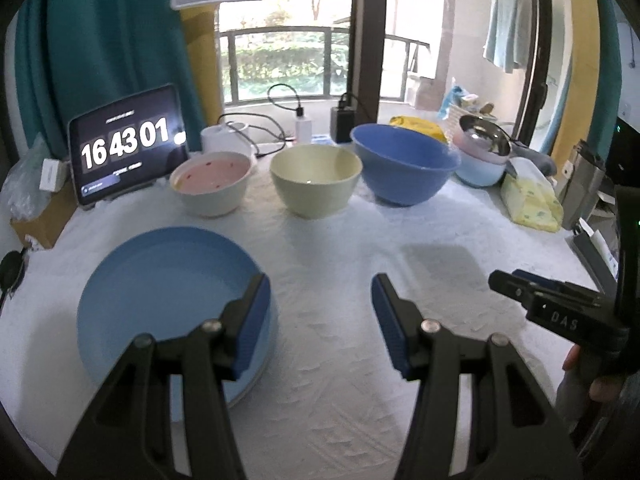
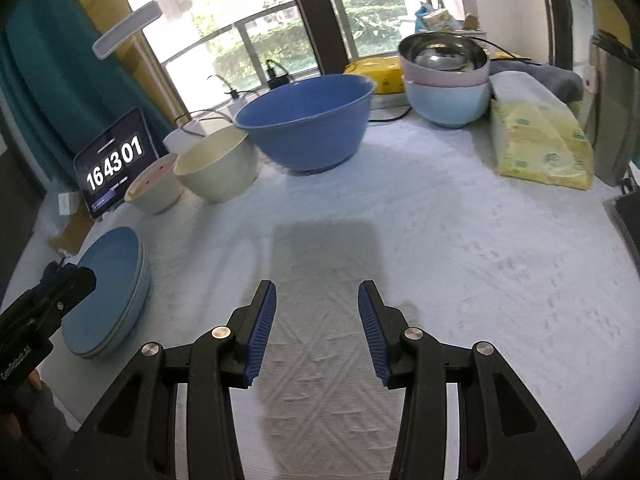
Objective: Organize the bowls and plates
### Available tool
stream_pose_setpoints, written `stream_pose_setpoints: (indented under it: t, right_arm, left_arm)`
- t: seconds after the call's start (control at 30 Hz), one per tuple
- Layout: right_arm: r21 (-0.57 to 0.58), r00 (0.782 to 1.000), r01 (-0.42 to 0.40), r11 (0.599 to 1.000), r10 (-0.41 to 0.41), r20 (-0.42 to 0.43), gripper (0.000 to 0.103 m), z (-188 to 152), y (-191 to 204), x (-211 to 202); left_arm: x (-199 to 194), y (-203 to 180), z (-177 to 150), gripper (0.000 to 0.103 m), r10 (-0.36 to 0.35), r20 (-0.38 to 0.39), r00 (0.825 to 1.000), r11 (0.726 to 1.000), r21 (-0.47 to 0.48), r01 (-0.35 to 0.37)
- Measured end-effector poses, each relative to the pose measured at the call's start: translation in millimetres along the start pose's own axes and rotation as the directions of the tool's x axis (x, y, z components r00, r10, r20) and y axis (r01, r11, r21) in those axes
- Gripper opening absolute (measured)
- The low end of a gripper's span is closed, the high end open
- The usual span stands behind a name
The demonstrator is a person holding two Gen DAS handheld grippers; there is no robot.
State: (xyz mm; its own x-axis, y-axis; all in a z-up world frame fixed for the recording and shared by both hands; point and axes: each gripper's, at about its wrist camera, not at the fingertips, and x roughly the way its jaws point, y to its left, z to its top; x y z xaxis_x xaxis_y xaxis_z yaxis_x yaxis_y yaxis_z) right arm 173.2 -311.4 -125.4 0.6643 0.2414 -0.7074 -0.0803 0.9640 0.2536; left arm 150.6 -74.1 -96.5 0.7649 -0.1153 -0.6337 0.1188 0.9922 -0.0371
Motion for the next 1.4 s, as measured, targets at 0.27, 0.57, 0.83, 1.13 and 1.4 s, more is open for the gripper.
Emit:
stream_pose_setpoints:
  t: [0.27, 0.57, 0.83, 1.13, 1.4]
  right_arm:
    - [-0.006, 0.999, 0.020, 1.000, -0.020, 0.028, 0.045, 7, -15, -7]
    - [-0.007, 0.998, 0.032, 0.999, -0.031, 0.057, 0.045, 20, -25, -8]
    - [-0.006, 0.995, 0.049, 0.999, -0.048, 0.085, 0.045, 38, -33, -4]
    - [-0.013, 0.992, 0.056, 0.998, -0.054, 0.116, 0.045, 59, -36, 5]
    - [-0.040, 0.988, 0.064, 0.997, -0.058, 0.145, 0.046, 76, -30, 24]
  left_arm:
    - [8, -24, 12, 0.054, -0.045, 0.010, 0.999, 0.998, 0.048, 0.044]
    - [17, -41, 29, 0.054, -0.069, 0.034, 0.997, 0.996, 0.067, 0.067]
    - [31, -52, 45, 0.054, -0.089, 0.045, 0.995, 0.994, 0.061, 0.086]
    - [47, -57, 55, 0.054, -0.113, 0.061, 0.992, 0.992, 0.069, 0.109]
    - [69, -56, 65, 0.054, -0.116, 0.099, 0.988, 0.992, 0.065, 0.110]
